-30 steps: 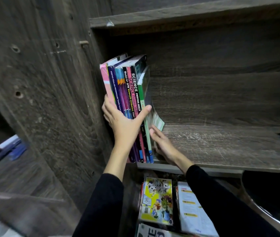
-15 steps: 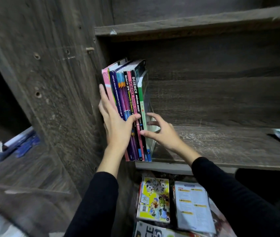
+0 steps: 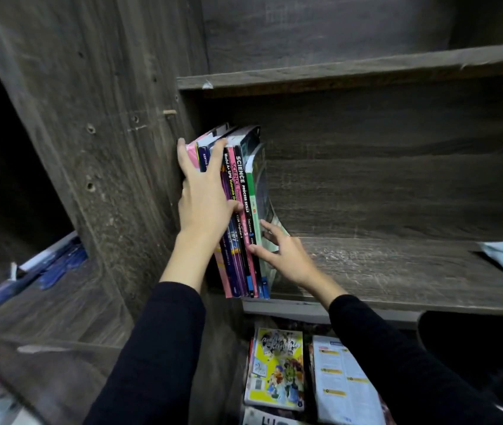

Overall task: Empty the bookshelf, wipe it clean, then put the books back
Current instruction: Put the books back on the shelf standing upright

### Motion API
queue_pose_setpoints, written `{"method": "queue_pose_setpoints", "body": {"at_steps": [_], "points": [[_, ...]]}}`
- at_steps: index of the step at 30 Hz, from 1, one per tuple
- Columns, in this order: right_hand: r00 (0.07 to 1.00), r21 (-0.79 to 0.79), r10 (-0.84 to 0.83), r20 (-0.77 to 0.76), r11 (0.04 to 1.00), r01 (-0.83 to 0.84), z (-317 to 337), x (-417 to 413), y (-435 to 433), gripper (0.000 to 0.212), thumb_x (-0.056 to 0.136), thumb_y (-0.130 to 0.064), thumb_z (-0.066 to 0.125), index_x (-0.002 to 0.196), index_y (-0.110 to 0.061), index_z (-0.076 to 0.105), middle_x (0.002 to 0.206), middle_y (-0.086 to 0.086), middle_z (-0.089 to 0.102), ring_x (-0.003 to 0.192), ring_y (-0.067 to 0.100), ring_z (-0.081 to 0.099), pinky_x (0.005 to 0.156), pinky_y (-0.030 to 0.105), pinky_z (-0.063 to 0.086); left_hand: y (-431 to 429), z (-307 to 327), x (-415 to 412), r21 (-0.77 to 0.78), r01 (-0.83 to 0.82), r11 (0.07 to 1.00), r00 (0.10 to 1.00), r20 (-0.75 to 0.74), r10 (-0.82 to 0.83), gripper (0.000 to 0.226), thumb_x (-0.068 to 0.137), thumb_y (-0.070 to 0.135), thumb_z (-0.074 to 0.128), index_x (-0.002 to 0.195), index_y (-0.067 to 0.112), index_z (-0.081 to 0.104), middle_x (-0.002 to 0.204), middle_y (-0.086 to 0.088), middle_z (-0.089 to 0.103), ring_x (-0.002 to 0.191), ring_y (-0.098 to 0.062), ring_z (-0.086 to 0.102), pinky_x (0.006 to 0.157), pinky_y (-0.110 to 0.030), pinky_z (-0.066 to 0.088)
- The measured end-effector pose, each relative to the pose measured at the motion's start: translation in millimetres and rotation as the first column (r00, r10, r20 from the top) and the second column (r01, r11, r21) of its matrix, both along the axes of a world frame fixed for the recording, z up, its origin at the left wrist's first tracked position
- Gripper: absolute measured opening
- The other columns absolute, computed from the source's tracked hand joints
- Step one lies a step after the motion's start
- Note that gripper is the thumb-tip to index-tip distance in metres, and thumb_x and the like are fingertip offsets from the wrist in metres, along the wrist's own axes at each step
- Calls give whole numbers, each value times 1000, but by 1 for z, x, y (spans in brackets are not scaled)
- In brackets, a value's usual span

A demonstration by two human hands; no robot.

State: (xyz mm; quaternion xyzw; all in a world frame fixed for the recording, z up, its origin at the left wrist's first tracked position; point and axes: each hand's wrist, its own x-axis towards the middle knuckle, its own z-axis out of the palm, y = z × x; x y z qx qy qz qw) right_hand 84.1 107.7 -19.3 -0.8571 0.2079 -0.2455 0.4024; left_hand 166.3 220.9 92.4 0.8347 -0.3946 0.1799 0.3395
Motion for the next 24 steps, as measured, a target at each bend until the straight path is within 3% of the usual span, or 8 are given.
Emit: {"method": "queue_pose_setpoints", "body": {"at_steps": [6,8,10,12,14,16,20,24], "points": [[998,-6,12,-57,1000,-13,0,-1,-3,74,90,-48,55,151,-23,20,151,10,36,133,26,41,104,47,43,5,-19,-11,-197,90,976,994,74,-76,86,73,30,79,145,26,32,156,-14,-11,144,-36,9,114,-48,21],[998,3,17,-57,1000,-17,-1,-1,-4,73,91,-47,54,151,-23,19,152,10,34,137,26,37,107,46,40,8,-29,-21,-319,103,942,993,93,-77,74,78,32,75,142,23,38,157,-16,0,143,-35,14,112,-41,23],[997,-9,15,-71,1000,-15,-3,1,-5,73,92,-47,53,151,-22,18,151,12,35,138,27,36,109,44,37,12,-34,-31,-403,113,908,993,75,-91,61,86,25,68,140,22,40,152,-16,24,128,-30,44,103,-32,37],[994,-30,-3,-109,1000,0,-3,3,-5,72,93,-48,51,151,-22,17,148,16,40,134,29,41,109,42,37,15,-33,-36,-420,116,900,993,59,-101,54,92,16,59,141,21,37,115,-15,60,89,-29,64,82,-39,51],[990,-64,-21,-140,998,12,-3,4,-2,71,95,-46,49,151,-20,16,141,19,47,126,31,49,107,40,38,17,-28,-38,-421,92,902,996,29,-89,53,93,11,54,142,18,35,75,-5,58,67,-30,61,69,-42,50],[989,-103,-32,-144,995,17,-4,6,0,70,96,-43,48,152,-16,15,136,20,51,119,31,54,104,40,41,21,-26,-40,-431,80,899,995,-24,-100,53,93,9,54,141,19,36,64,2,50,61,-26,56,68,-38,48],[990,-135,-46,-134,990,28,-4,9,2,69,97,-39,48,152,-14,14,125,20,59,110,32,59,98,38,45,37,-29,-44,-489,105,866,992,-9,-125,55,89,7,58,139,21,42,74,-7,65,58,-18,56,72,-35,49],[990,-156,-56,-127,987,35,-1,9,4,70,97,-36,50,152,-11,14,124,24,59,113,37,57,96,43,46,52,-29,-42,-604,159,781,970,-50,-236,58,85,7,63,137,24,46,111,-7,69,97,-14,68,89,-36,54]]}}
